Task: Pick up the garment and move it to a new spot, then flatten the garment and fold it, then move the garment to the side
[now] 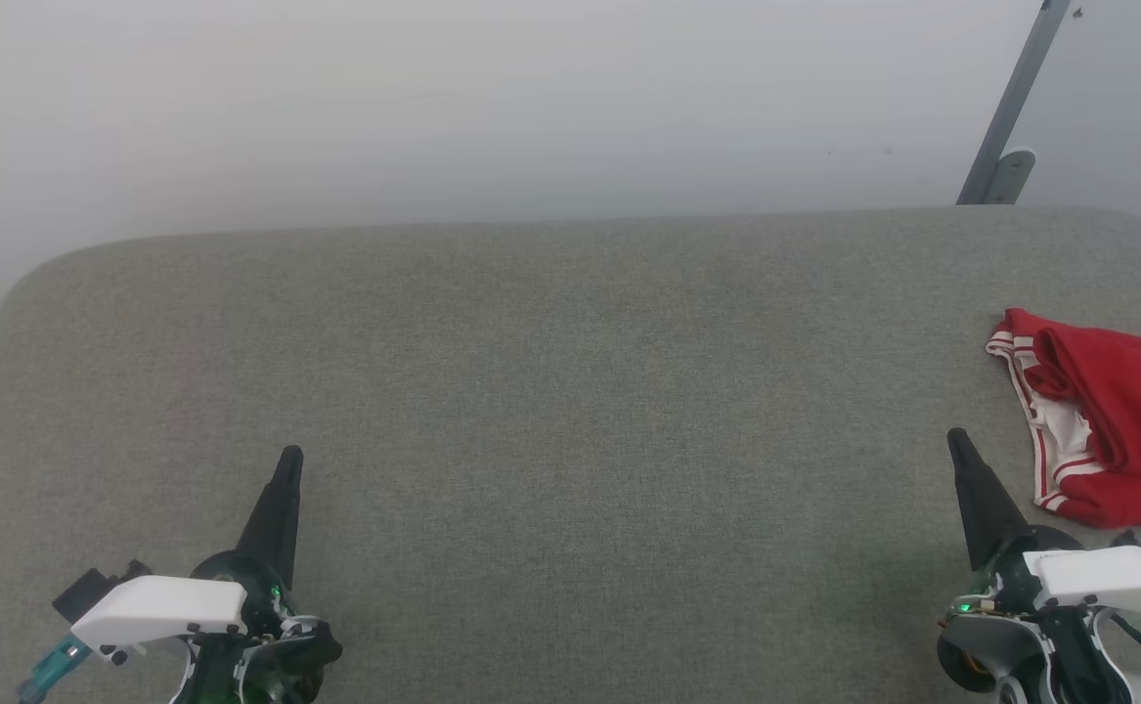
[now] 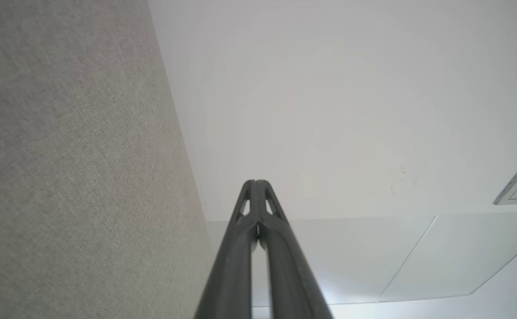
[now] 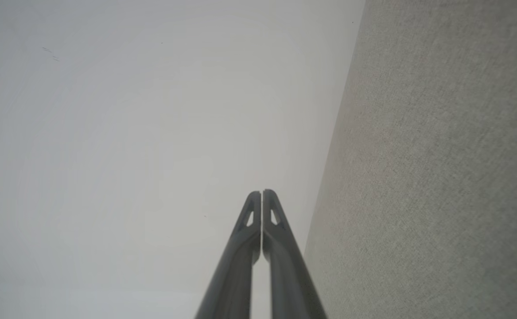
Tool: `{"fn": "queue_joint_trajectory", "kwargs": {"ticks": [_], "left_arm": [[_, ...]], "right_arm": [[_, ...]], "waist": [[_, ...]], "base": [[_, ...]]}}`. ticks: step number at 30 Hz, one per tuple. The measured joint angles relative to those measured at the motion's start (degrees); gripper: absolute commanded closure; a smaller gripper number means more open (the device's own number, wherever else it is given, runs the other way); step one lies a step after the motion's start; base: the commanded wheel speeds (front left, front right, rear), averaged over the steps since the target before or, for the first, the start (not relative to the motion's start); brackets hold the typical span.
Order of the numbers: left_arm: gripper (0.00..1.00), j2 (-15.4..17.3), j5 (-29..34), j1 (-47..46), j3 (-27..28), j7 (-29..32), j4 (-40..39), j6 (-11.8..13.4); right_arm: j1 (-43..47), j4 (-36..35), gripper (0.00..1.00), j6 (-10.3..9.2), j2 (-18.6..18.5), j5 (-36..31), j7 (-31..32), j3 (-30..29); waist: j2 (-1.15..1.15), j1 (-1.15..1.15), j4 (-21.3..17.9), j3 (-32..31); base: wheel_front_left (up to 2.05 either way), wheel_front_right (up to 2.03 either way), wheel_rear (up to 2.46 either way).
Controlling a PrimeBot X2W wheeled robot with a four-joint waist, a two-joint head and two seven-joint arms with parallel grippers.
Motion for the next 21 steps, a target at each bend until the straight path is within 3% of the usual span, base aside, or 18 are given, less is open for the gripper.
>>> {"fn": "queue_joint_trajectory", "kwargs": {"ticks": [21], "left_arm": [[1.0,0.0,0.0,0.0,0.0,0.0,0.0,0.0]], "right_arm": [[-0.01,0.0,1.0,0.0,0.0,0.0,0.0,0.0]], "waist": [[0.0,0.0,0.0,0.0]], "base": [[0.0,0.0,0.0]]}}
